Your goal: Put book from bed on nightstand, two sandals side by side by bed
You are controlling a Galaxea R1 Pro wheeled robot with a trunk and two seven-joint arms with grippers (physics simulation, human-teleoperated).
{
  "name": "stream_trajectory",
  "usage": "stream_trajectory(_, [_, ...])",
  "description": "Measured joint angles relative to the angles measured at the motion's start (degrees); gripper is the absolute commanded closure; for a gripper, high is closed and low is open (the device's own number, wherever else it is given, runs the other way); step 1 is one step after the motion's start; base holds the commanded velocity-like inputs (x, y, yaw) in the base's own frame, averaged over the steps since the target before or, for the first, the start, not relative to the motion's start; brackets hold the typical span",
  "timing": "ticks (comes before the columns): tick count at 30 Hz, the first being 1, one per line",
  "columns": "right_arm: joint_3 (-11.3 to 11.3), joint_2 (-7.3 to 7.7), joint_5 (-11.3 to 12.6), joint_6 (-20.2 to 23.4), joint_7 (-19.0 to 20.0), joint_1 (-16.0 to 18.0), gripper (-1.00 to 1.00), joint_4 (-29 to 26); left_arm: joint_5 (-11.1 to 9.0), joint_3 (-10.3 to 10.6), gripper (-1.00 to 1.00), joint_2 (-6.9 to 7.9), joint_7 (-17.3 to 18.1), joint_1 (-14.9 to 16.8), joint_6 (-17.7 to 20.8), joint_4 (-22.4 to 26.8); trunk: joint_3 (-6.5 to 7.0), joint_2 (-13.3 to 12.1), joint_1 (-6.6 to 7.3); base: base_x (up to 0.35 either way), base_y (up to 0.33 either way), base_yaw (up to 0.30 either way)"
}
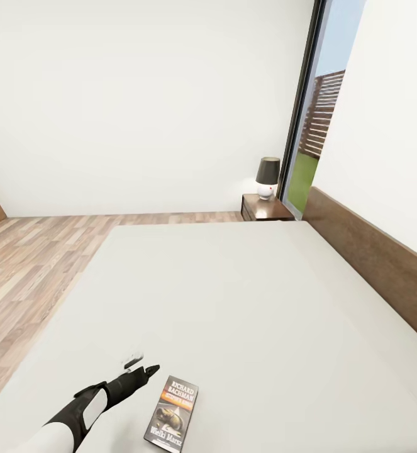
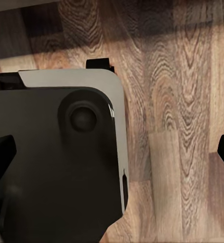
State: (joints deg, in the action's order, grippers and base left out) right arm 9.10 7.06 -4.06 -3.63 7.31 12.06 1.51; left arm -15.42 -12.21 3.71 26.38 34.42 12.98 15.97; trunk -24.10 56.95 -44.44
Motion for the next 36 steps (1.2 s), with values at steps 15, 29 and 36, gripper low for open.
stream_trajectory(15, [0.00,-0.05,0.00,0.00,0.00,0.00,-1.00,0.00,0.04,0.04,-1.00,-0.01,-0.02,0.00,-0.54,0.00,-1.26,2.81,-1.54,0.000,0.000,0.000])
stream_trajectory(29, [0.00,0.02,0.00,0.00,0.00,0.00,-1.00,0.00,0.05,0.61,-1.00,-0.01,-0.02,0.00,-0.73,0.00,-3.24,7.24,-3.96,0.000,0.000,0.000])
stream_trajectory(36, [0.00,0.02,0.01,0.00,0.00,0.00,-1.00,0.00,0.05,1.23,-1.00,-0.05,-0.02,0.00,-0.81,0.00,-3.24,7.24,-3.96,0.000,0.000,0.000])
